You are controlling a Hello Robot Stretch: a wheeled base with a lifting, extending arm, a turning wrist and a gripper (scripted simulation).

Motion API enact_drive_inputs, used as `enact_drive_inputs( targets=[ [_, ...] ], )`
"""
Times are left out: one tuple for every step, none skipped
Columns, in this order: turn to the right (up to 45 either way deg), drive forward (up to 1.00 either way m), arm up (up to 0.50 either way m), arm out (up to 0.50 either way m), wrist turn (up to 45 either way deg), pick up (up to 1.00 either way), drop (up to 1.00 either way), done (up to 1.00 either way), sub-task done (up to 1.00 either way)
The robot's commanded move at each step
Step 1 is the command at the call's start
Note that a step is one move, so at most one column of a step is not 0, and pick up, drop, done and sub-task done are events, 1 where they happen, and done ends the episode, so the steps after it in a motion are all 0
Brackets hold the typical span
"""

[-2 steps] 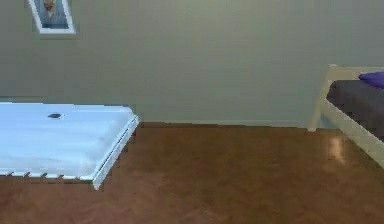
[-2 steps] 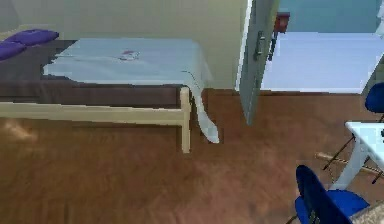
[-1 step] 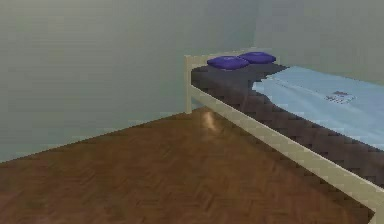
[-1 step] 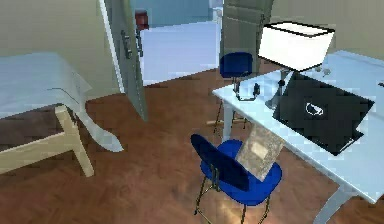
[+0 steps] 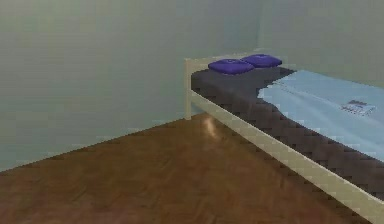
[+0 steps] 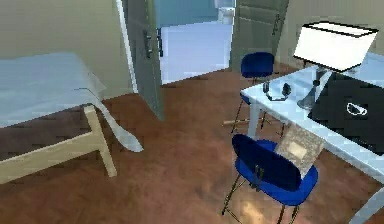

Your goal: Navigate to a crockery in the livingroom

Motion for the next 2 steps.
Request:
enact_drive_inputs(
  targets=[
    [45.0, 0.0, 0.0, 0.0, 0.0, 0.0, 0.0, 0.0, 0.0],
    [9.0, 0.0, 0.0, 0.0, 0.0, 0.0, 0.0, 0.0, 0.0]
  ],
)
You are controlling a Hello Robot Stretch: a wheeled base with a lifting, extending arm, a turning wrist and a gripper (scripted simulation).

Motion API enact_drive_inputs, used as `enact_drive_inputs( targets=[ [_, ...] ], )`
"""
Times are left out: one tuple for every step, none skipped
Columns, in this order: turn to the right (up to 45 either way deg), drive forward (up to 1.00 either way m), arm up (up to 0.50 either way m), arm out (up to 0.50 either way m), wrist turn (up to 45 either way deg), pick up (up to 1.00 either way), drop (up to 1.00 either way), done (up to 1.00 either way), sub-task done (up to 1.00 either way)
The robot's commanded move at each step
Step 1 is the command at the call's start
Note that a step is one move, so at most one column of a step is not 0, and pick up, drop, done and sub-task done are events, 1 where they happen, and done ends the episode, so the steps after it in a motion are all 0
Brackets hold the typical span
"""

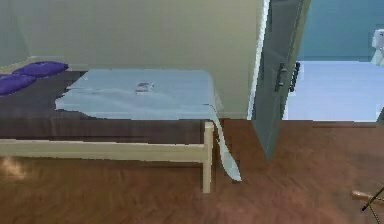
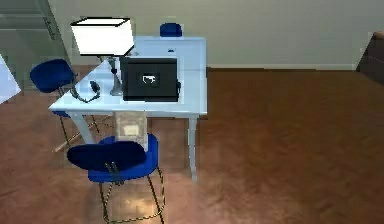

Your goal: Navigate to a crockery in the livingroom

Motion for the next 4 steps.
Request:
enact_drive_inputs(
  targets=[
    [0.0, 0.6, 0.0, 0.0, 0.0, 0.0, 0.0, 0.0, 0.0],
    [42.0, 0.0, 0.0, 0.0, 0.0, 0.0, 0.0, 0.0, 0.0],
    [0.0, 1.0, 0.0, 0.0, 0.0, 0.0, 0.0, 0.0, 0.0],
    [3.0, 0.0, 0.0, 0.0, 0.0, 0.0, 0.0, 0.0, 0.0]
  ],
)
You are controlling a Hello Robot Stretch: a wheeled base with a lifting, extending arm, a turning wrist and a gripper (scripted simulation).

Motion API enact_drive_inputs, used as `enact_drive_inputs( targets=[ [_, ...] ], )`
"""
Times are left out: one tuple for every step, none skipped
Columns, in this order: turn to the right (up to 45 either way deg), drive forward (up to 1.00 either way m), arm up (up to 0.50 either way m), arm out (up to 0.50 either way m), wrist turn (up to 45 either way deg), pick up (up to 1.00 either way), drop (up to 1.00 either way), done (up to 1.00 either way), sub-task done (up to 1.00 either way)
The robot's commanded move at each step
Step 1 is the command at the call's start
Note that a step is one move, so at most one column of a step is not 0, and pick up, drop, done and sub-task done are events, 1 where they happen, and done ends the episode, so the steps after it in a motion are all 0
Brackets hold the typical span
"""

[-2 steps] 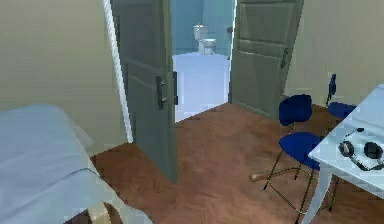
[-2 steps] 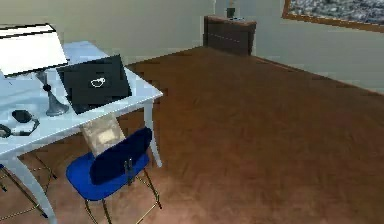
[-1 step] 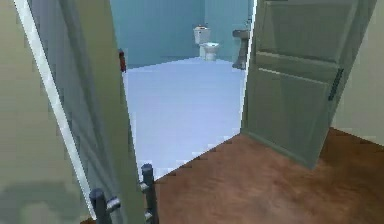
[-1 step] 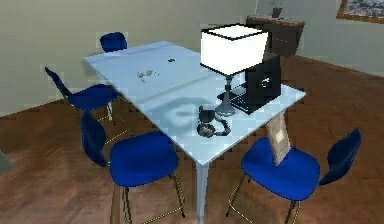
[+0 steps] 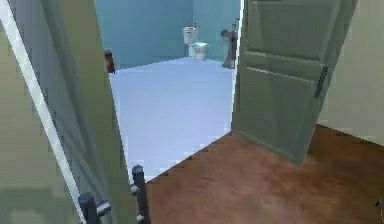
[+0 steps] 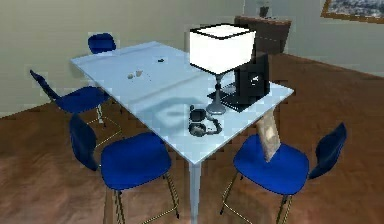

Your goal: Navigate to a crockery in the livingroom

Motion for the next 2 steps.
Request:
enact_drive_inputs(
  targets=[
    [18.0, 0.0, 0.0, 0.0, 0.0, 0.0, 0.0, 0.0, 0.0],
    [0.0, 0.3, 0.0, 0.0, 0.0, 0.0, 0.0, 0.0, 0.0]
  ],
)
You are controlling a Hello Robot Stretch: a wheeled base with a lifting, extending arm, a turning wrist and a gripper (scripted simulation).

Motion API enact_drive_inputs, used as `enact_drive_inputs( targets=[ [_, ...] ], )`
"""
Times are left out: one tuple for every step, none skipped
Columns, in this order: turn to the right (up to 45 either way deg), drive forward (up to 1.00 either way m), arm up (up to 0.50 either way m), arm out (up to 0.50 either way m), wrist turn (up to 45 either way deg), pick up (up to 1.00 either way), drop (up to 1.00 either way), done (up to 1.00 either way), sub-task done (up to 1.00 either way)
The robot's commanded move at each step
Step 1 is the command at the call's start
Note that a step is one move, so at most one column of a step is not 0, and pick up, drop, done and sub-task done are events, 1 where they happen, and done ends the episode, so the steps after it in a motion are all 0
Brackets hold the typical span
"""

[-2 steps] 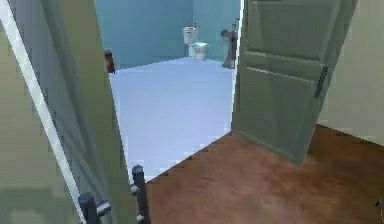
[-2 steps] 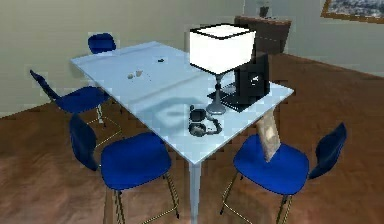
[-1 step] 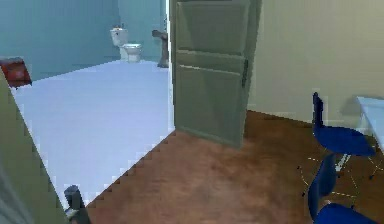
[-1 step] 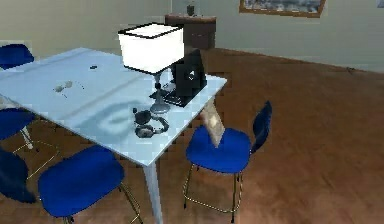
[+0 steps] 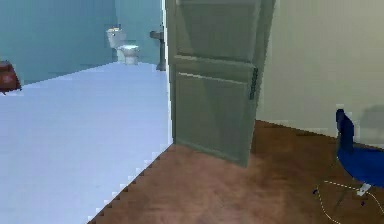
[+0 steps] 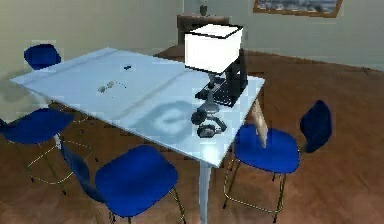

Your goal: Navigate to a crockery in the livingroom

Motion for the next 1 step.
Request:
enact_drive_inputs(
  targets=[
    [-30.0, 0.0, 0.0, 0.0, 0.0, 0.0, 0.0, 0.0, 0.0]
  ],
)
